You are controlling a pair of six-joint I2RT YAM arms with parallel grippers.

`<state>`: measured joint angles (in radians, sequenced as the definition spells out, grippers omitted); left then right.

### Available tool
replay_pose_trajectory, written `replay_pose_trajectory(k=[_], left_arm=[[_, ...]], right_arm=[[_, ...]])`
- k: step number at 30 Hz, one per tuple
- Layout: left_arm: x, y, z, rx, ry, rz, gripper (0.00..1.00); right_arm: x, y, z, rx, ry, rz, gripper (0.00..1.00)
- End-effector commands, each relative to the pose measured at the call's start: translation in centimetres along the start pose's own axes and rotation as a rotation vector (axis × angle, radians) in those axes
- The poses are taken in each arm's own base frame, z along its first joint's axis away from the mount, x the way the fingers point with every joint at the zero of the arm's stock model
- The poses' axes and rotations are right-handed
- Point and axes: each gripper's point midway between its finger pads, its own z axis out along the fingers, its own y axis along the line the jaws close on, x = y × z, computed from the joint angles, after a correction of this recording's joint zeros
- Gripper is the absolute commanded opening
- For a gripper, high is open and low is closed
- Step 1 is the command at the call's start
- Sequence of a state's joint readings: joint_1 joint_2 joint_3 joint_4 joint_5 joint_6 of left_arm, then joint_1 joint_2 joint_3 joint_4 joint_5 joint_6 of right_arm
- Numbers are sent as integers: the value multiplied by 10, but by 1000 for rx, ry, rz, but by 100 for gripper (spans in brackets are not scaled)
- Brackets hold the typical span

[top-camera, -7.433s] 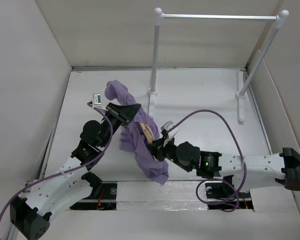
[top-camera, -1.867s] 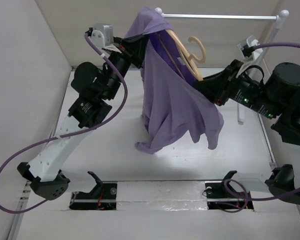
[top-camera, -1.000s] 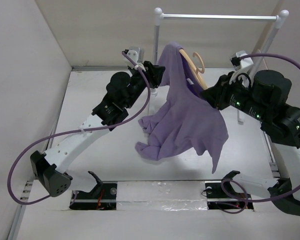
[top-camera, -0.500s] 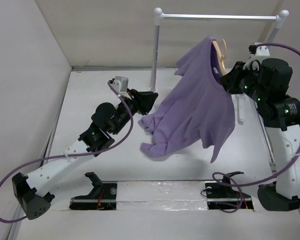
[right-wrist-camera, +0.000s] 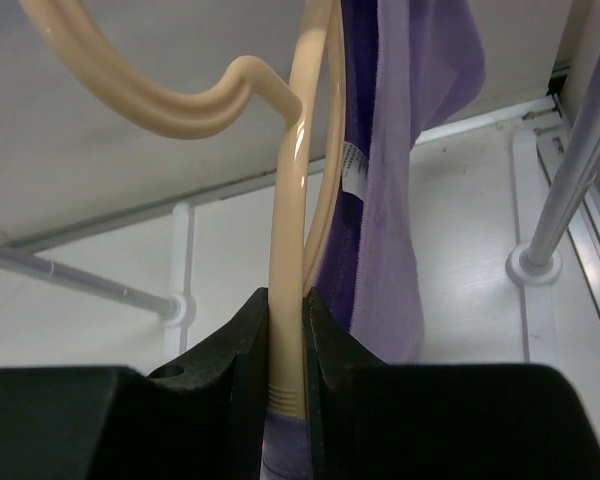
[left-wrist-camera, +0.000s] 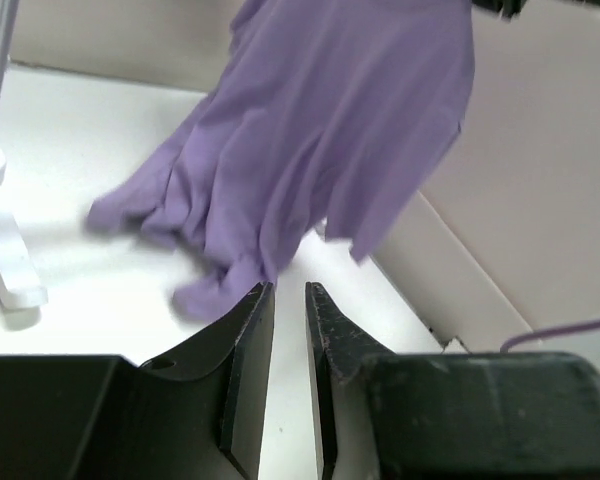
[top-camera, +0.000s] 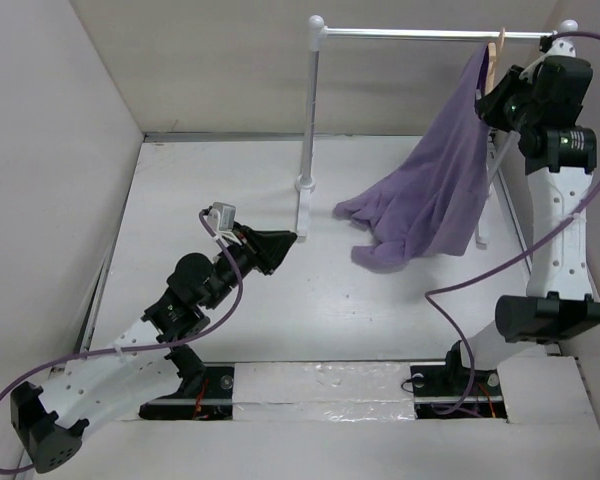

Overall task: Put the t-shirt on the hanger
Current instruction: Place the hanger at the clothesline.

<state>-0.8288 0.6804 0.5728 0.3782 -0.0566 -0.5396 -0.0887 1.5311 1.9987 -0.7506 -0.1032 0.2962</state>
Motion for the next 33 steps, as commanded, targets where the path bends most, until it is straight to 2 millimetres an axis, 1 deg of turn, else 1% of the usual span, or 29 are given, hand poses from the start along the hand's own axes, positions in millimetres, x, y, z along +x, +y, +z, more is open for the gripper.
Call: replay_pose_trajectory(k=[1,2,3,4,5,6,8,10,11,12,13,15,16,17,18,21,23,25,26,28,29,30,31,32,33], left_arm=[[0,-9,-2,65,-16,-13,16],[5,-7,-2,63,-6,-9,16],[5,-7,-2,67,-10,-13,16],[9,-4,-2,64,-7,-15,17],[13,-8,-3,90,12,-18,16],[15,-10,-4,106,16,-19,16],[19,-10,-2,111,30,-19,16],[22,-10,-1,116,37,-18,16],[24,-9,-1,114,42,-18,15],[25,-9,-1,119,41,-20,16],[26,-9,0,116,45,-21,15],[25,-11,2,126,43,-24,15],[25,-15,4,144,48,-29,15],[29,-15,5,148,63,-30,15],[29,-19,6,167,64,-33,15],[33,-18,10,169,77,-36,15],[36,-15,11,159,83,-34,15],[36,-15,12,154,79,-34,15],[36,-14,13,151,81,-36,16],[36,-12,12,142,78,-36,17],[34,-13,12,142,75,-37,18],[35,-12,12,136,78,-39,18],[32,-11,11,126,69,-45,21],[30,-11,11,122,63,-47,22],[31,-9,10,110,67,-49,23]], right_arm=[[-87,14,-20,-45,-268,-5,0],[-83,11,-6,-51,-242,1,0],[-86,8,-2,-53,-243,8,0],[-95,4,-3,-51,-255,20,0],[-96,2,2,-55,-252,26,0],[-91,1,13,-68,-232,32,0],[-91,-10,23,-65,-228,53,0],[-90,-16,30,-79,-231,68,0],[-91,-23,37,-82,-248,74,0],[-91,-21,39,-102,-253,73,0],[-94,-26,40,-101,-263,81,0],[-96,-27,44,-127,-268,76,0],[-93,-35,51,-122,-251,85,0],[-92,-36,54,-120,-247,86,0],[-92,-41,55,-121,-242,92,0],[-81,-55,67,-109,-205,106,0],[-71,-61,74,-98,-177,109,0],[-64,-65,79,-89,-163,111,0],[-60,-72,81,-76,-154,114,0],[-58,-73,80,-74,-152,114,0],[-53,-75,83,-72,-147,116,0],[-53,-74,81,-71,-149,120,2],[-58,-71,73,-72,-168,118,9],[-62,-70,69,-73,-191,119,15],[-56,-74,69,-55,-189,128,27]])
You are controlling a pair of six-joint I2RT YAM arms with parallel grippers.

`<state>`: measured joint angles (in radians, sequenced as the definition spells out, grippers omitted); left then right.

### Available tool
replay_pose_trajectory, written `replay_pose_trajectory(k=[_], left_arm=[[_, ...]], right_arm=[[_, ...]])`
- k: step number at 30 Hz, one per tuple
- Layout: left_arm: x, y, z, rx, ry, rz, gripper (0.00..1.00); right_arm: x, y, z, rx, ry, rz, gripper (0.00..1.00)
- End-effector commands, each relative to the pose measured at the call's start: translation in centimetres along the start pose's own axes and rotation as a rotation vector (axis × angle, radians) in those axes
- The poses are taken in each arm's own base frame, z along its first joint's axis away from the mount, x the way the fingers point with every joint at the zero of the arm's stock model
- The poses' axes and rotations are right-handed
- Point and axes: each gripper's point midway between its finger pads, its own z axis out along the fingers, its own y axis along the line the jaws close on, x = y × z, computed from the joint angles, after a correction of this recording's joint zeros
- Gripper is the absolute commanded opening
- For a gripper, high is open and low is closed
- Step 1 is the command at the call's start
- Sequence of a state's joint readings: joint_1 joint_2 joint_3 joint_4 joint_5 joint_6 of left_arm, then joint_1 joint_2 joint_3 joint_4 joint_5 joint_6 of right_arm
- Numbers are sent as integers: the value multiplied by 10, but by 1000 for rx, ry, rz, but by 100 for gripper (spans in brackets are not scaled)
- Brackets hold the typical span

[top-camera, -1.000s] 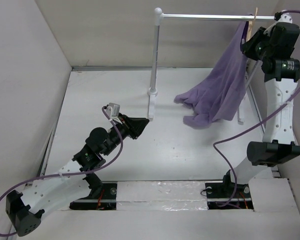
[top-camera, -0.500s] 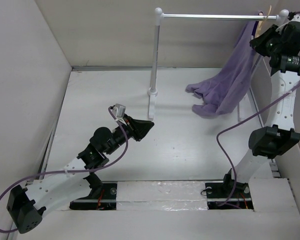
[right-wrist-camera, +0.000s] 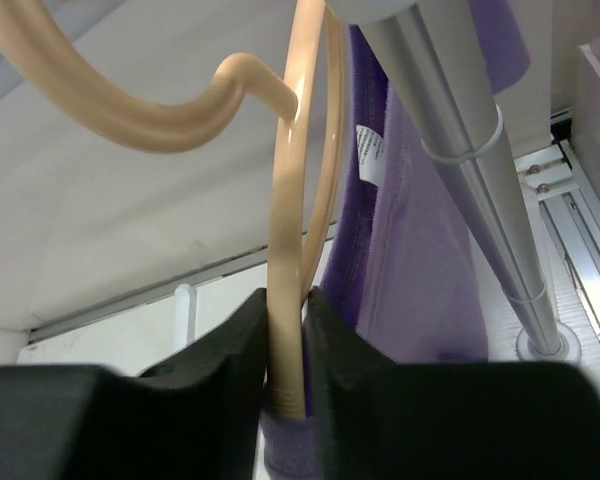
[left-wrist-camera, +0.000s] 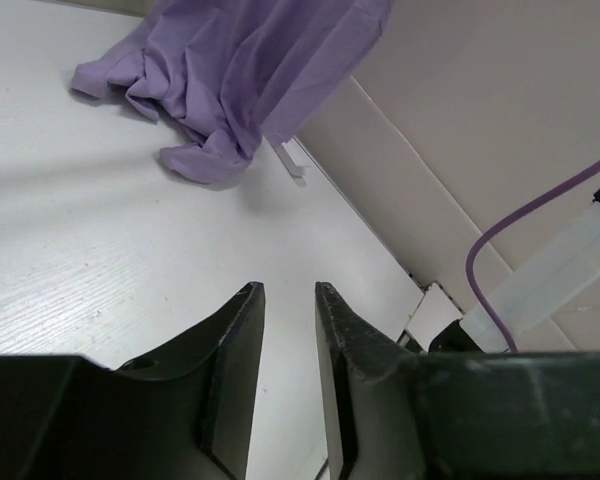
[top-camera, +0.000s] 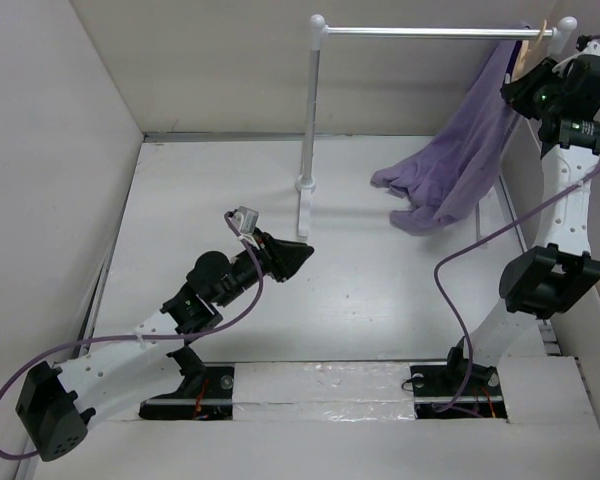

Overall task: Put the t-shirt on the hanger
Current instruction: Place the hanger at the clothesline, then reset both arms

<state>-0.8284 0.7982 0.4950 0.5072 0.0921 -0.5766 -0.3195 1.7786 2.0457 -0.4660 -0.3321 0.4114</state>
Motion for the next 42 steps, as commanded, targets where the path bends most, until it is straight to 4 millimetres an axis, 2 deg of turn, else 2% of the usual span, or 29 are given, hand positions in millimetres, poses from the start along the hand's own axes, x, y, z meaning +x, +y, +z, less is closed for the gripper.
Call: replay_pose_trajectory(k=[1,2,3,5,7,8,11,13,15,16,17,18,19,20,21,22,23,24,27,28,29,30,32,33,35,37,38,39,42], left_arm=[[-24,-10,-4,15,-85,-21,25],[-26,-9,-4,2,-91,-26,26],[-24,-5,-5,-15,-86,-31,27],[-33,-1,-9,-54,-120,-45,30],[-39,1,-14,-76,-144,-52,33],[-44,0,-16,-82,-158,-60,34],[-51,0,-19,-103,-176,-68,42],[-55,-2,-20,-102,-184,-74,50],[-58,-6,-20,-95,-185,-77,59],[-61,-6,-19,-101,-190,-76,61],[-67,-10,-19,-95,-200,-78,65],[-69,-11,-19,-94,-204,-77,67],[-73,-11,-20,-102,-214,-75,70],[-83,-16,-21,-98,-236,-75,71],[-85,-16,-22,-108,-236,-72,73],[-92,-17,-24,-119,-252,-60,75],[-103,-22,-26,-116,-276,-58,75],[-105,-22,-28,-129,-276,-55,78],[-123,-27,-35,-144,-318,-40,79],[-129,-28,-39,-148,-338,-38,79],[-138,-32,-43,-147,-359,-30,79],[-141,-31,-46,-162,-361,-22,79],[-155,-36,-57,-172,-401,-11,79],[-158,-34,-61,-187,-405,7,79],[-174,-38,-75,-204,-451,15,78],[-182,-37,-86,-229,-469,33,77],[-188,-41,-90,-225,-484,34,77],[-188,-41,-93,-233,-479,38,76],[-189,-43,-97,-230,-473,35,76]], right_arm=[[-33,18,-27,-28,-133,-29,33],[-37,19,-31,-25,-156,-32,39],[-30,18,-31,-14,-150,-25,51],[-39,27,-47,-23,-180,-30,69],[-42,32,-55,-24,-188,-32,98],[-46,38,-65,-31,-194,-36,100],[-52,49,-84,-47,-214,-48,100],[-61,58,-109,-45,-259,-58,100],[-56,57,-122,-31,-281,-43,100],[-62,70,-150,-56,-337,-47,100],[-49,65,-150,-69,-346,-7,100],[-46,71,-162,-105,-363,3,100],[-47,91,-195,-171,-415,-4,100],[-48,106,-210,-248,-455,13,100],[-20,109,-210,-318,-394,19,100],[-14,123,-223,-397,-401,6,100],[-11,149,-253,-514,-429,-10,100],[17,158,-256,-595,-343,-7,100],[48,184,-297,-745,-298,-20,100],[66,185,-300,-775,-262,-10,100],[74,186,-307,-782,-258,-22,100],[78,186,-328,-782,-289,-38,100],[93,181,-340,-766,-277,-54,100],[93,183,-358,-773,-319,-76,100],[97,181,-375,-743,-324,-139,100],[79,172,-393,-654,-425,-168,100],[80,163,-396,-602,-415,-181,100],[67,165,-416,-589,-467,-189,100],[55,157,-431,-546,-533,-192,100]])
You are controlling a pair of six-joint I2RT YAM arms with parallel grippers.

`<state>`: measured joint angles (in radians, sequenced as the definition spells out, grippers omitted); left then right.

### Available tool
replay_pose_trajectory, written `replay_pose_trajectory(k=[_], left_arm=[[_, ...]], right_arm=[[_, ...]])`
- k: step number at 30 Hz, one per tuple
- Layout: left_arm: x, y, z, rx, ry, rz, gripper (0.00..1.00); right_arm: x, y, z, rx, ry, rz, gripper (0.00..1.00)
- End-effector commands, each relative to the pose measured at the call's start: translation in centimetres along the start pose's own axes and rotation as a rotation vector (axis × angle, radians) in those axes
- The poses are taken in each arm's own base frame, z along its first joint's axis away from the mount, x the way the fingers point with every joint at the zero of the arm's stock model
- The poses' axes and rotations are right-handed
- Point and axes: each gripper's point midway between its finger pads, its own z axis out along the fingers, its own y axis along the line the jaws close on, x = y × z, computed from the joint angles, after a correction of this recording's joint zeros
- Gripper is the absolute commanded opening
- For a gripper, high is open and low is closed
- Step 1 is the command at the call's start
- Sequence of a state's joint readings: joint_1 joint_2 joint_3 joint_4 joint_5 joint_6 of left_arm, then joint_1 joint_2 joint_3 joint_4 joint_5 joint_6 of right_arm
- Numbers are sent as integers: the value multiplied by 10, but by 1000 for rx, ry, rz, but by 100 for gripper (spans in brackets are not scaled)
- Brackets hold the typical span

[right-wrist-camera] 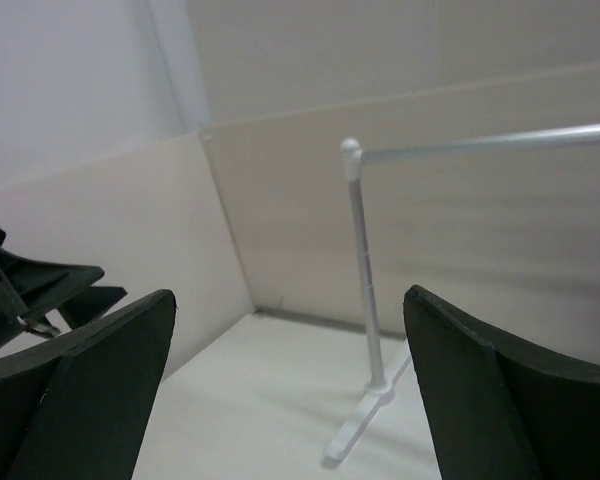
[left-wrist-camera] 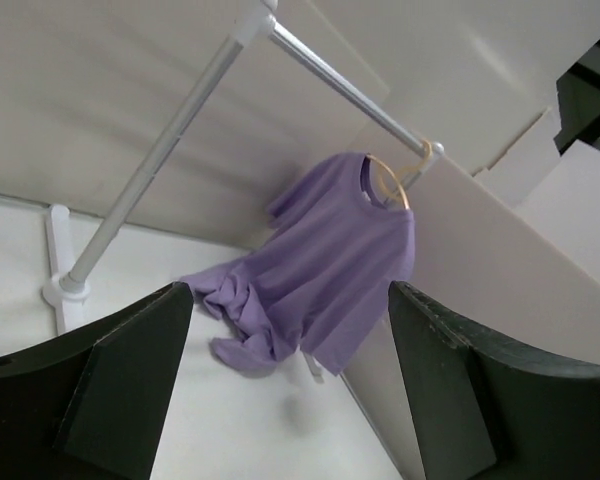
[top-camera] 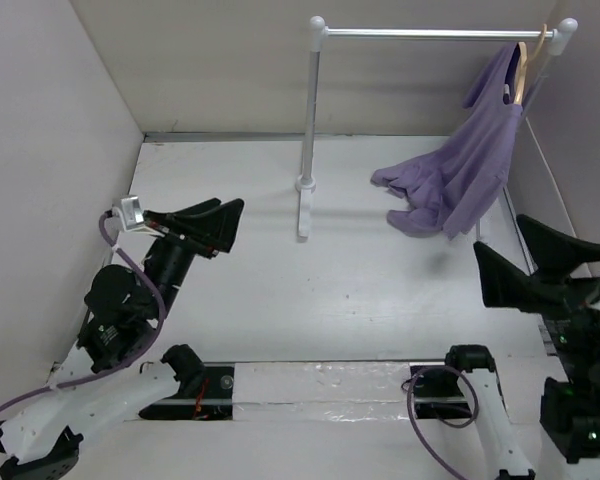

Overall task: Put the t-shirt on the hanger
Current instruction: Reset both arms

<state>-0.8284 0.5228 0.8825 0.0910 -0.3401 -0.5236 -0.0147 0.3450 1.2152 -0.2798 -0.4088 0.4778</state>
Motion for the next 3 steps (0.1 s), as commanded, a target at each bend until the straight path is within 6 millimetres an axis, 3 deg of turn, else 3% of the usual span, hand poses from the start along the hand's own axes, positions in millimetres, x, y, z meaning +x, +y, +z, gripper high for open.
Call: replay_pose_trajectory(k=[1,3], left_arm=[[-12,0,-4,-18,-18,24,76],[-5,4,-4,-28,0,20,78]], right_arm=[[-6,-20,-14,127,-14,-67,100],[-7,-18,-14,105,-40,-69,100]])
